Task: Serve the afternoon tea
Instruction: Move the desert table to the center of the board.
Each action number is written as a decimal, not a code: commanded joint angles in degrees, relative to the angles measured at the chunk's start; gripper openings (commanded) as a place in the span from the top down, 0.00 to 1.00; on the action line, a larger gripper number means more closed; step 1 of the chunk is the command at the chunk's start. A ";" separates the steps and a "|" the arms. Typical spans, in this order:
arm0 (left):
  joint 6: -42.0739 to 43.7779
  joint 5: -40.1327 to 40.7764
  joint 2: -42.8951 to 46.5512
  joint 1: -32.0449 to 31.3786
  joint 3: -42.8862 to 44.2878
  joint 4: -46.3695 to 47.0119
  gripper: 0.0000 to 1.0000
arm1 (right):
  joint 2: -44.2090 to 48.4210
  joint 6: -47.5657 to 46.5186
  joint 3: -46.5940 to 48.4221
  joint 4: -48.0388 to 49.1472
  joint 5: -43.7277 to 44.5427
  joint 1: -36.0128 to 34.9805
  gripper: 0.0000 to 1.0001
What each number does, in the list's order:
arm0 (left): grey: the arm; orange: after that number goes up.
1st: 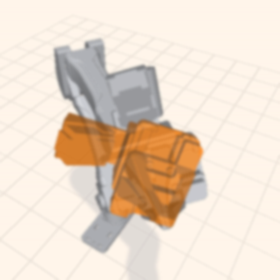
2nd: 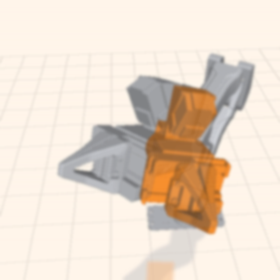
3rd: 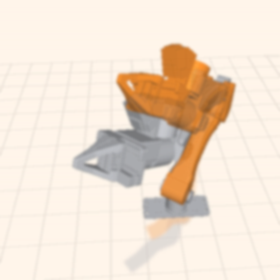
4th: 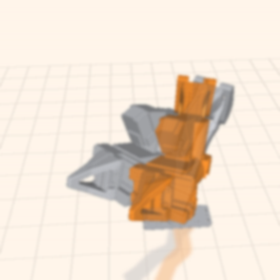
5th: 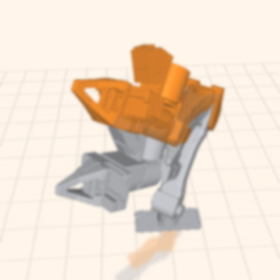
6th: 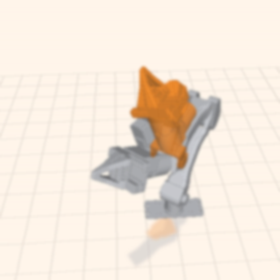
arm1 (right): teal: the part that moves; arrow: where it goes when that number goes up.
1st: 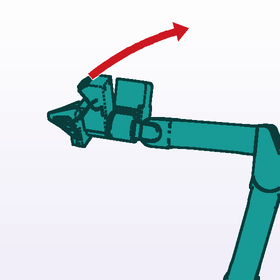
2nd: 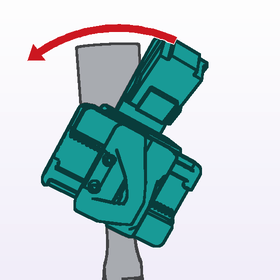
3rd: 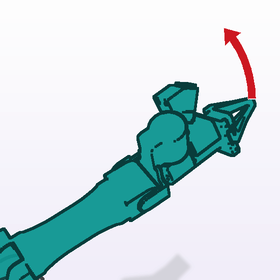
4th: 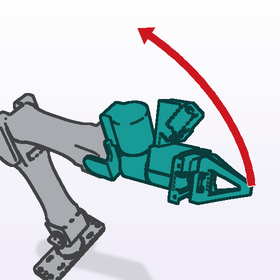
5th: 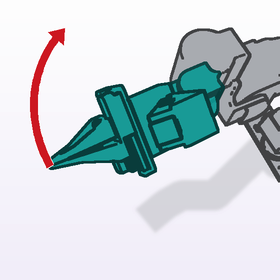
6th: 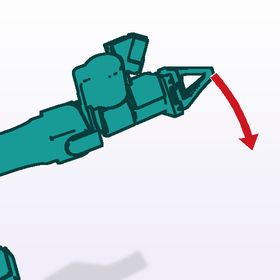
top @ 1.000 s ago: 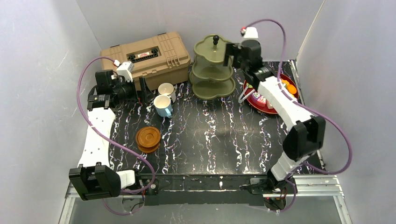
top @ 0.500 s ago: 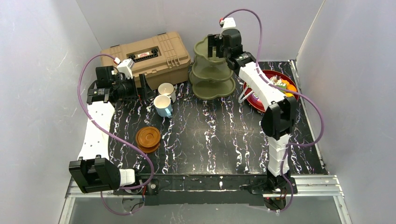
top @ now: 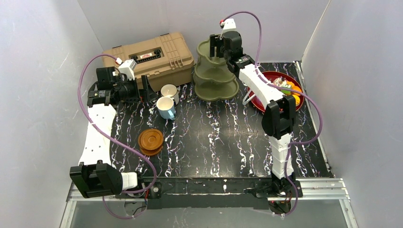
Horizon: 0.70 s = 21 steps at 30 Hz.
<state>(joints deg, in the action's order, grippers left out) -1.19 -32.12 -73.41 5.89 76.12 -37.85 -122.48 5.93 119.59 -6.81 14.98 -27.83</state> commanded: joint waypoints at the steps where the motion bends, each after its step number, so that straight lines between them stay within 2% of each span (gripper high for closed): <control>1: 0.93 0.01 2.30 0.14 -1.01 -1.24 0.01 | -0.44 -1.27 4.22 6.26 0.94 -0.14 0.20; 6: 0.93 0.22 2.43 0.21 -1.59 -1.14 0.01 | -2.25 -0.99 5.70 8.23 0.42 -0.12 0.28; 14: 0.19 -0.60 2.85 0.20 -1.62 -0.15 0.01 | -3.85 -1.10 7.24 6.90 0.31 -0.11 0.52; 16: -0.13 -0.65 3.04 0.18 -1.74 0.23 0.01 | -3.62 -1.19 7.18 6.15 0.23 -0.11 0.63; 19: -0.68 -0.37 3.19 0.17 -1.61 0.66 0.01 | -2.75 -0.84 7.18 4.43 0.24 -0.11 0.84; 21: -1.12 -0.11 3.26 0.17 -1.33 0.73 0.01 | -1.35 0.46 6.68 3.65 -0.64 -0.16 0.94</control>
<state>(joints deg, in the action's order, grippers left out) -1.34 -31.92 -72.31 5.89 74.59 -37.30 -126.17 5.56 124.40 -2.39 15.03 -27.79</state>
